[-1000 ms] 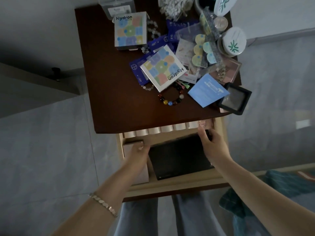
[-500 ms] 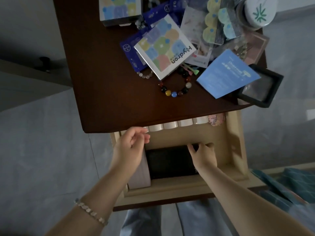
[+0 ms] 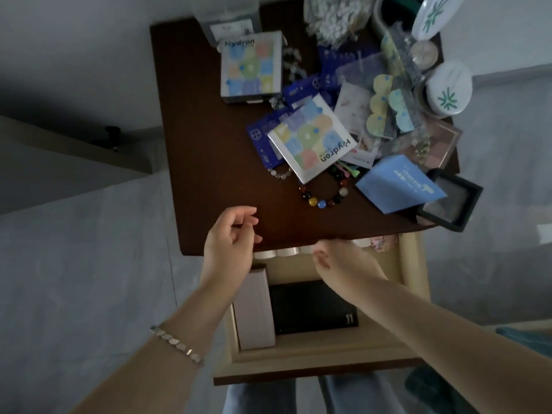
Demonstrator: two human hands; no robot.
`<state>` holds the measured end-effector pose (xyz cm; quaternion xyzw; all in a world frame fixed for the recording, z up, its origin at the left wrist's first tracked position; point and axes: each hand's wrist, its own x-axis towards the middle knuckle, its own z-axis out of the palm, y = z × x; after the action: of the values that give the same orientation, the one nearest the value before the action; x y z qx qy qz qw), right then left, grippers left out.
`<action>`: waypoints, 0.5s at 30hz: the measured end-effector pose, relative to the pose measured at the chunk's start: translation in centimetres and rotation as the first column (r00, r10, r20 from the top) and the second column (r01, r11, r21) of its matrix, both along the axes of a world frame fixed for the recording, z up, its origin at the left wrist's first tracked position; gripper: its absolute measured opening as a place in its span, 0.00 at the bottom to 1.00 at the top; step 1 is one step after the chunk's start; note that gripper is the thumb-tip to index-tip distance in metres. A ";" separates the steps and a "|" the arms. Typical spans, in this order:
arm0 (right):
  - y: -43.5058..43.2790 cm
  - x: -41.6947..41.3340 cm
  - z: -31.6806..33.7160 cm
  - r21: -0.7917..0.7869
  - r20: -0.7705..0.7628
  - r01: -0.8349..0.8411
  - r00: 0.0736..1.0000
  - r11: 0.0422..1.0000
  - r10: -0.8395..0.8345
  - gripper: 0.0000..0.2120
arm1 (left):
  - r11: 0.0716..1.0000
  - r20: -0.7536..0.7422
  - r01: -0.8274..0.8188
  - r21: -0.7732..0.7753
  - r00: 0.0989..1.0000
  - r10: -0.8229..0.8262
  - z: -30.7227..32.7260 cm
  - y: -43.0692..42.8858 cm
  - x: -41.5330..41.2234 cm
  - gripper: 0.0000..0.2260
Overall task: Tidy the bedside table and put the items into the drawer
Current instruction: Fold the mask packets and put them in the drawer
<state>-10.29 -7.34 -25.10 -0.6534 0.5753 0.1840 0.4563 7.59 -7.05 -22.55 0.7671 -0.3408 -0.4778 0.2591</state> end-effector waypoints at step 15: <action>-11.8 6.4 4.3 -0.369 -0.285 -0.005 0.953 0.930 -0.108 0.54 | 0.987 -0.041 -0.154 -0.052 0.988 0.152 4.7 -6.8 2.8 0.09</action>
<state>-3.84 -19.12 -20.83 -0.6757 0.6790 0.1587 0.2390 10.43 -13.87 -17.81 0.7746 -0.2890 -0.4613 0.3221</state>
